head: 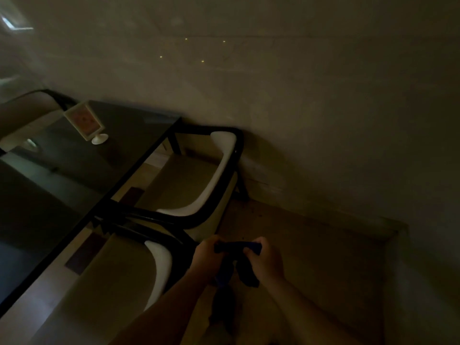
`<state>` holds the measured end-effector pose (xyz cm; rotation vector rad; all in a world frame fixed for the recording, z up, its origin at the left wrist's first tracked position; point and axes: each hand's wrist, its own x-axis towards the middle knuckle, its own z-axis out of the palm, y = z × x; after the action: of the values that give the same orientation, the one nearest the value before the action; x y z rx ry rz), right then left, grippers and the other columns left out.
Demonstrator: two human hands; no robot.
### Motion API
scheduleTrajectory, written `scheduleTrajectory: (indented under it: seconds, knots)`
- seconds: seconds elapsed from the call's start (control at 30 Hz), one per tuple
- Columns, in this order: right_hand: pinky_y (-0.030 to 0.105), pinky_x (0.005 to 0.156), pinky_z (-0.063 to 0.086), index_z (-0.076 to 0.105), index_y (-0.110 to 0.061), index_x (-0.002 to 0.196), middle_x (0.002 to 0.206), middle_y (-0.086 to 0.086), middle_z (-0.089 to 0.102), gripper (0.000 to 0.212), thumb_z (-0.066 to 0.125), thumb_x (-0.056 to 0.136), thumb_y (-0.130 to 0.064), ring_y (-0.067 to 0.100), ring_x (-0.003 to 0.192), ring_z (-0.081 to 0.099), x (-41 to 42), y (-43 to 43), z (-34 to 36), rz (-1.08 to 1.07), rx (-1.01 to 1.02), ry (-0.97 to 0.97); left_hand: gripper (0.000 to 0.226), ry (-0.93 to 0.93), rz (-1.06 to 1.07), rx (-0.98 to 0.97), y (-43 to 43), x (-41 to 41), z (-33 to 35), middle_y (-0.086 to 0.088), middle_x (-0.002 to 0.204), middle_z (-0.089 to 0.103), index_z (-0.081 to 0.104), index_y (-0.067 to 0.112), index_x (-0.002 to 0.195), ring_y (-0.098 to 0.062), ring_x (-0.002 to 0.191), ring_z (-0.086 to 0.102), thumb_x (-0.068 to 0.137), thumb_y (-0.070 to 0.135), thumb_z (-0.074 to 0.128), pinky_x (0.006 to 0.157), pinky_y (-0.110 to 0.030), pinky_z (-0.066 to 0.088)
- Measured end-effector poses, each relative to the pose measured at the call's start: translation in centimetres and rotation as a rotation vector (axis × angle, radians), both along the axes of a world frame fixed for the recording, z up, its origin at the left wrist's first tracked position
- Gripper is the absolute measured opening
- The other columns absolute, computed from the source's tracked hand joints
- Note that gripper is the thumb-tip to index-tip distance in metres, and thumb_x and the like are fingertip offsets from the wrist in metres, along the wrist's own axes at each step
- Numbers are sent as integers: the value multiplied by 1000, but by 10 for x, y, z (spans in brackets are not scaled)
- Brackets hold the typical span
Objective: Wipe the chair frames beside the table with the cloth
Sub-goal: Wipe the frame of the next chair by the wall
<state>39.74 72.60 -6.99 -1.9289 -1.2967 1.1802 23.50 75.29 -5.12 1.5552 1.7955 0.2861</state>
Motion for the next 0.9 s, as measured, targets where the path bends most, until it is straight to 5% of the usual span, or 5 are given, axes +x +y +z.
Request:
scheduleTrajectory:
  seconds: [0.2, 0.37, 0.53, 0.73, 0.9]
  knots:
    - [30, 63, 48, 55, -21, 98, 92, -1, 62, 17, 60, 94, -37, 17, 79, 63, 8, 47, 0, -1, -32, -87, 11, -87, -7, -8, 51, 9, -16, 1, 93, 67, 65, 18, 97, -5, 80, 61, 87, 14, 60, 60, -16, 44]
    - [29, 62, 47, 54, -19, 94, 86, -1, 60, 16, 60, 95, -34, 17, 73, 61, -10, 101, -3, -18, -53, -91, 9, -165, 10, -45, 107, -10, -24, -3, 93, 67, 63, 14, 95, -17, 85, 65, 87, 14, 59, 76, -37, 56]
    - [31, 68, 47, 53, -18, 97, 96, 3, 63, 15, 60, 95, -31, 22, 86, 64, -56, 164, -6, 4, -121, -54, 5, -112, -20, -17, 164, -56, -29, -1, 88, 66, 62, 17, 89, -19, 83, 64, 86, 13, 62, 65, -27, 49]
    - [19, 57, 41, 52, -11, 111, 107, 6, 61, 21, 60, 95, -21, 21, 95, 62, -115, 218, -22, -46, -218, 4, 24, -36, -86, -120, 219, -109, -49, -4, 106, 62, 60, 17, 110, -23, 97, 62, 86, 21, 63, 75, -34, 50]
    - [32, 77, 49, 50, -9, 117, 118, 10, 61, 32, 65, 90, -17, 24, 105, 62, -138, 230, -51, -53, -384, -45, 17, 115, -331, -157, 227, -119, -89, -11, 108, 52, 51, 10, 103, -21, 82, 48, 91, 22, 54, 68, -30, 36]
